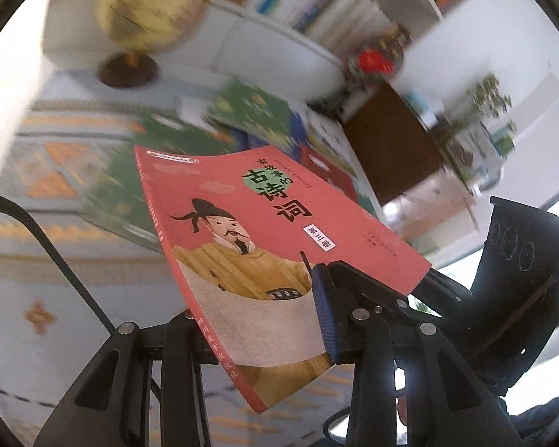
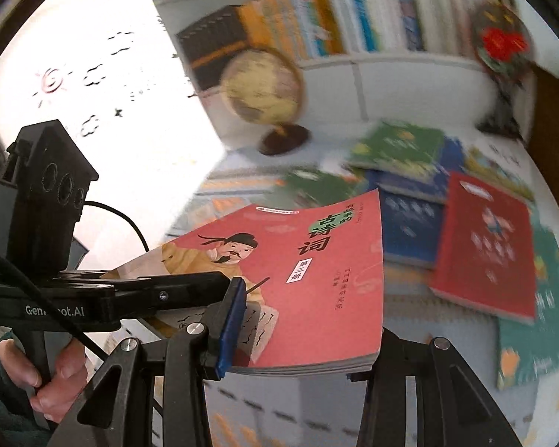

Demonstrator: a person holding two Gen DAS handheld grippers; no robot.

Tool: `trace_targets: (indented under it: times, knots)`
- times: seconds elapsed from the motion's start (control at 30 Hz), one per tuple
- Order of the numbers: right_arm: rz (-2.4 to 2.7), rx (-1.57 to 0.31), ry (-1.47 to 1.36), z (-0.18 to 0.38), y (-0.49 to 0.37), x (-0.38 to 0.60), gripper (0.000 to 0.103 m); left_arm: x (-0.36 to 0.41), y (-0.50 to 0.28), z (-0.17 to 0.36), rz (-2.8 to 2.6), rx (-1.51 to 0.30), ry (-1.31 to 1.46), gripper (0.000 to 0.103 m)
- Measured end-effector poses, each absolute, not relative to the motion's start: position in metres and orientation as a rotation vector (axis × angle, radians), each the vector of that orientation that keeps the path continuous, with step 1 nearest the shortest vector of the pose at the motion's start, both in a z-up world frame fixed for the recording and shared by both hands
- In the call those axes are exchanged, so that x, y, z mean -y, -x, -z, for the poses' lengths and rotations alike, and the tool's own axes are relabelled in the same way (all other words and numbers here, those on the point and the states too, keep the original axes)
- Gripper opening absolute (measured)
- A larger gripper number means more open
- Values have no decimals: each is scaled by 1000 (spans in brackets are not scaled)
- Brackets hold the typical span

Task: Organize books
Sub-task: 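Carry the pink book toward the globe, lower it onto the rug, open both grippers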

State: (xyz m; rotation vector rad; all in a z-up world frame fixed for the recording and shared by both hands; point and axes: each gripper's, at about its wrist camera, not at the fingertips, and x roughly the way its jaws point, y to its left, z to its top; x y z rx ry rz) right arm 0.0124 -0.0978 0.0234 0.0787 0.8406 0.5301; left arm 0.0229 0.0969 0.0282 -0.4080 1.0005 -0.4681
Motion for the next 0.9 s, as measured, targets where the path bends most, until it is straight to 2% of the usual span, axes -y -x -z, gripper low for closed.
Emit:
trace_targets:
  times: [0.2, 0.4, 0.67, 0.9]
  knots:
    - [-655, -866, -135, -10, -63, 12, 42, -181, -44, -24, 303, -953, 436, 34]
    - [-673, -920, -135, 24, -111, -71, 42, -251, -81, 5, 223, -975, 490, 34]
    - [-584, -963, -149, 51, -151, -110, 42, -300, -123, 39, 200, -1026, 572, 34]
    - [-533, -1032, -171, 75, -153, -125, 42, -329, -112, 73, 109, -1124, 704, 37]
